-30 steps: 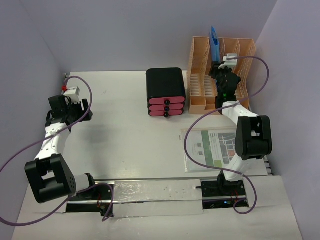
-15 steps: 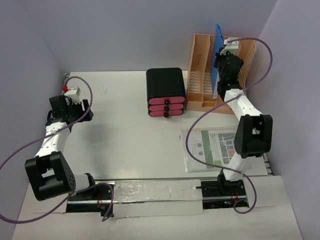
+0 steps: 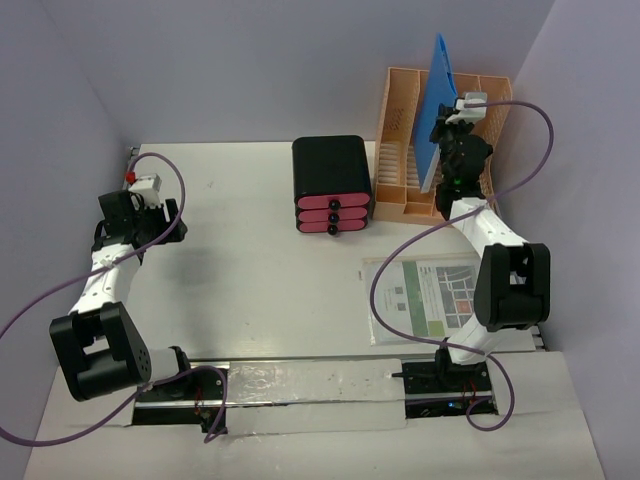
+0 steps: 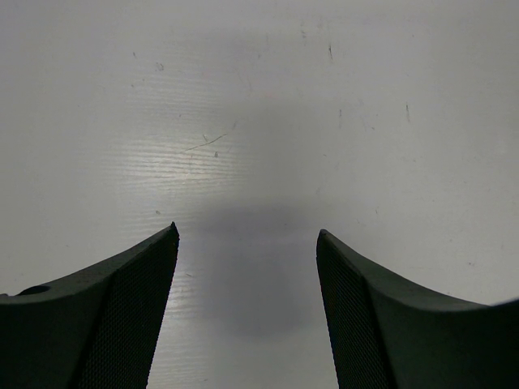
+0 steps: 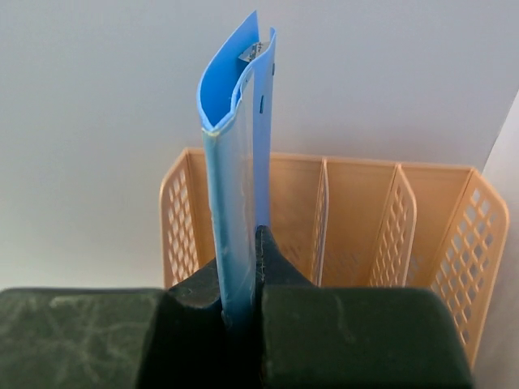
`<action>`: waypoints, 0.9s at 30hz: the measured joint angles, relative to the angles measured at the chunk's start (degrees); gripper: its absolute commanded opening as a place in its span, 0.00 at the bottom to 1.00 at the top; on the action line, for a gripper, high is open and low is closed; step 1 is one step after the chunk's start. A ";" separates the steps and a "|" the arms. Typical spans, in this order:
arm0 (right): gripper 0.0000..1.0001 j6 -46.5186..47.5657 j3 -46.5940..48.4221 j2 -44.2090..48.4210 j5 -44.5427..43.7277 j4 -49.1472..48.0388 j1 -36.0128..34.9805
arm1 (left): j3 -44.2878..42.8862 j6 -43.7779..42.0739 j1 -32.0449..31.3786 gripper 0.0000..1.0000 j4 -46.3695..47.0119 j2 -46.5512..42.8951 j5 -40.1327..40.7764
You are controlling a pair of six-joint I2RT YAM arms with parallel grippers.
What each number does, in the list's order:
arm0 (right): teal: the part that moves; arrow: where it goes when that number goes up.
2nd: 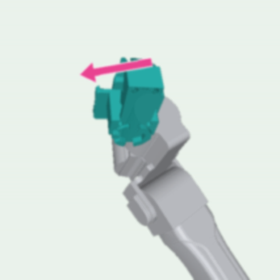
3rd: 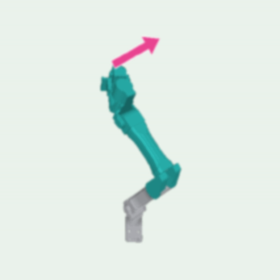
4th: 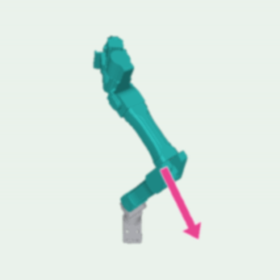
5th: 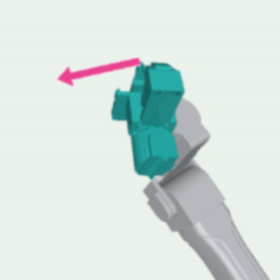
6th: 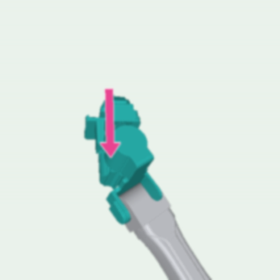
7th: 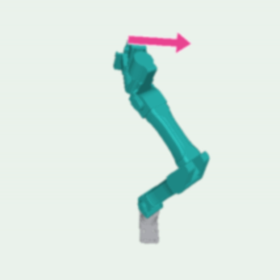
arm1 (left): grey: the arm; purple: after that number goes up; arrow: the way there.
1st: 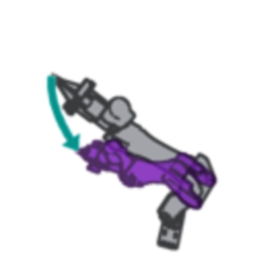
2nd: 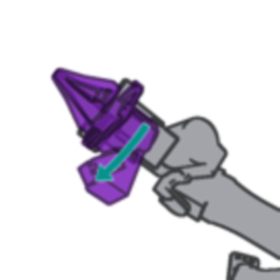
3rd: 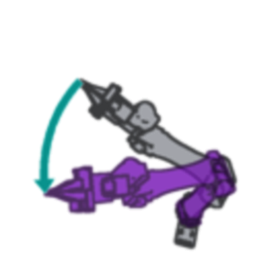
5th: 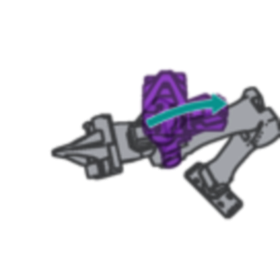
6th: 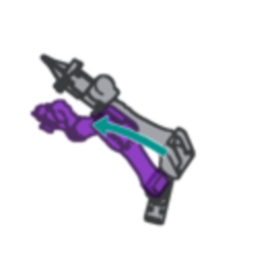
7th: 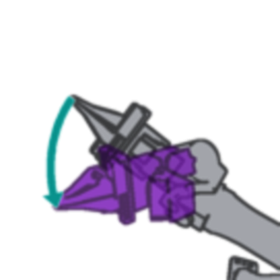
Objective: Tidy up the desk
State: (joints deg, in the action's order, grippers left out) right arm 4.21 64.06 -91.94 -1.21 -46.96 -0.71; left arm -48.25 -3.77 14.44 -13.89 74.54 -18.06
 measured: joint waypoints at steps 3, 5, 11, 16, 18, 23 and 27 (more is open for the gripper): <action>0.00 -0.98 -0.39 -0.02 -0.75 -4.65 0.00 | 0.00 -0.02 0.04 0.75 0.00 0.07 -0.01; 0.00 -1.36 -0.42 -0.22 -1.26 -7.38 0.00 | 0.00 -0.02 0.08 0.75 0.00 0.09 -0.03; 0.00 -1.84 -0.43 -2.92 -1.55 -13.19 0.00 | 0.00 -0.09 0.26 0.75 0.00 0.25 -0.05; 0.00 -1.86 -1.88 -6.08 -1.36 -15.29 0.00 | 0.02 -0.17 0.31 0.75 0.02 0.27 -0.16; 0.00 -1.80 -2.69 -7.40 -1.27 -15.90 0.00 | 0.01 -0.21 0.31 0.76 0.00 0.27 -0.29; 0.00 -1.21 -5.20 -10.25 -1.65 -18.55 0.00 | 0.00 -0.48 0.31 0.76 0.00 0.27 -0.62; 0.00 -1.13 -9.12 -10.30 -2.27 -20.06 0.00 | 0.00 -0.59 0.37 0.76 0.00 0.27 -0.87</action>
State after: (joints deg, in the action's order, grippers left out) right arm 3.07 54.94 -102.24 -3.48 -67.02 -0.71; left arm -48.25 -4.36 14.81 -13.89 74.81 -18.93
